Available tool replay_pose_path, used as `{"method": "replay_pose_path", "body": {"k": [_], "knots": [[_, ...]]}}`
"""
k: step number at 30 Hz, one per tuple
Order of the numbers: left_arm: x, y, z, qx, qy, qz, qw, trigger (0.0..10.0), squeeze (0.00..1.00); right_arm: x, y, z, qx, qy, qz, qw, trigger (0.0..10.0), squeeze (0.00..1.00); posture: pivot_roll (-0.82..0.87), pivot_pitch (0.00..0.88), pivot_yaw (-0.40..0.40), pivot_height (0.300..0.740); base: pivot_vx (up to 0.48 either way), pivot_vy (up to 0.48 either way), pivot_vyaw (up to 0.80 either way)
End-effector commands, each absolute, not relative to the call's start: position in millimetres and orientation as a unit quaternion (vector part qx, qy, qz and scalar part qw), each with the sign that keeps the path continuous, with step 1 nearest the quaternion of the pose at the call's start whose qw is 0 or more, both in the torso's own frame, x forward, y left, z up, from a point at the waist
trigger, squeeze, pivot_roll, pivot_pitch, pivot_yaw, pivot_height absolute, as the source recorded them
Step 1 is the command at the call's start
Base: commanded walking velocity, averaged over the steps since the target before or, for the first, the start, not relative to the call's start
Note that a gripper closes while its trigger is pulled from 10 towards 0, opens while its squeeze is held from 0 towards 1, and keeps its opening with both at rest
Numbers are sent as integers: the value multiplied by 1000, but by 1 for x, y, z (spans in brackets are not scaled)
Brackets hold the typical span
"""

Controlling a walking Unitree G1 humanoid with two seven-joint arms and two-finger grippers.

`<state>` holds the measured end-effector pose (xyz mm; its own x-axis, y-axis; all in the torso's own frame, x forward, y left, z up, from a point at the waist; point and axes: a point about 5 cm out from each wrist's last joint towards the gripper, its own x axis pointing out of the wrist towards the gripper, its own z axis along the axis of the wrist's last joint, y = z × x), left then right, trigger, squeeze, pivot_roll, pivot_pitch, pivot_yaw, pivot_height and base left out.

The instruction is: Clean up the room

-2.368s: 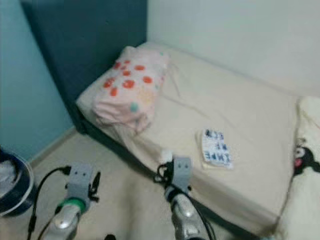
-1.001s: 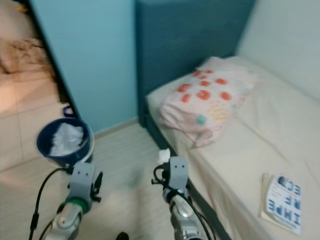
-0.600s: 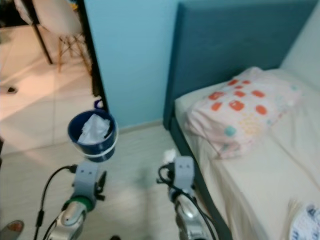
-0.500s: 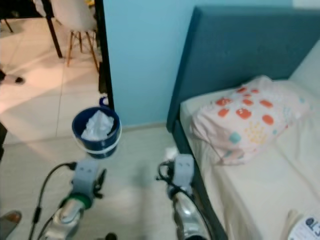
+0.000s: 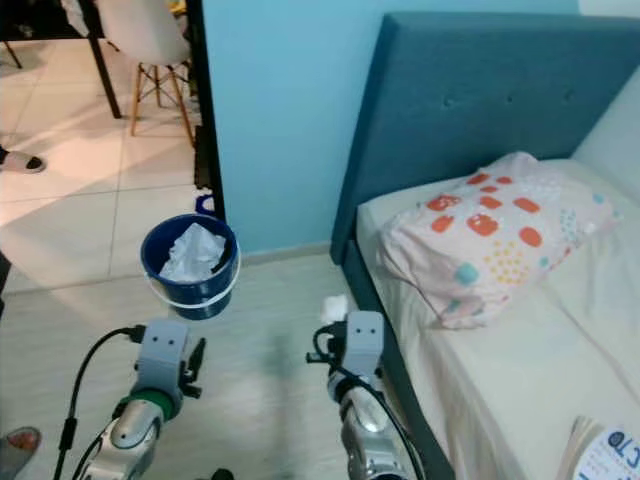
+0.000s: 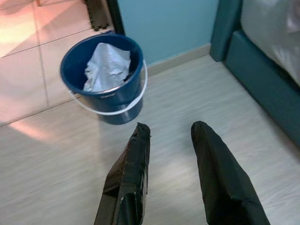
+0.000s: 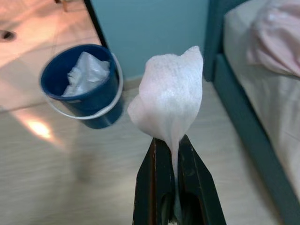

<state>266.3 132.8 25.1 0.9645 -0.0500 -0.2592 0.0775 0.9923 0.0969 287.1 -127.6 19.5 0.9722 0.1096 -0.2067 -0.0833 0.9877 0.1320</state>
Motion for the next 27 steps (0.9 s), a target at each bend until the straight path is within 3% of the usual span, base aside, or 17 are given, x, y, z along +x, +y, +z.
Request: {"method": "replay_pose_path", "body": {"k": [1, 10, 27], "knots": [[263, 131, 22, 50, 135, -37, 989, 10000, 0, 284, -130, 16, 58, 114, 46, 991, 10000, 0, 20, 28, 8, 740, 337, 0, 531], [263, 132, 22, 50, 135, -37, 989, 10000, 0, 283, -129, 15, 59, 117, 47, 990, 10000, 0, 21, 29, 9, 740, 340, 0, 770], [263, 134, 22, 50, 135, -37, 989, 10000, 0, 283, -127, 16, 58, 113, 52, 991, 10000, 0, 27, 28, 10, 740, 331, 0, 47]]}}
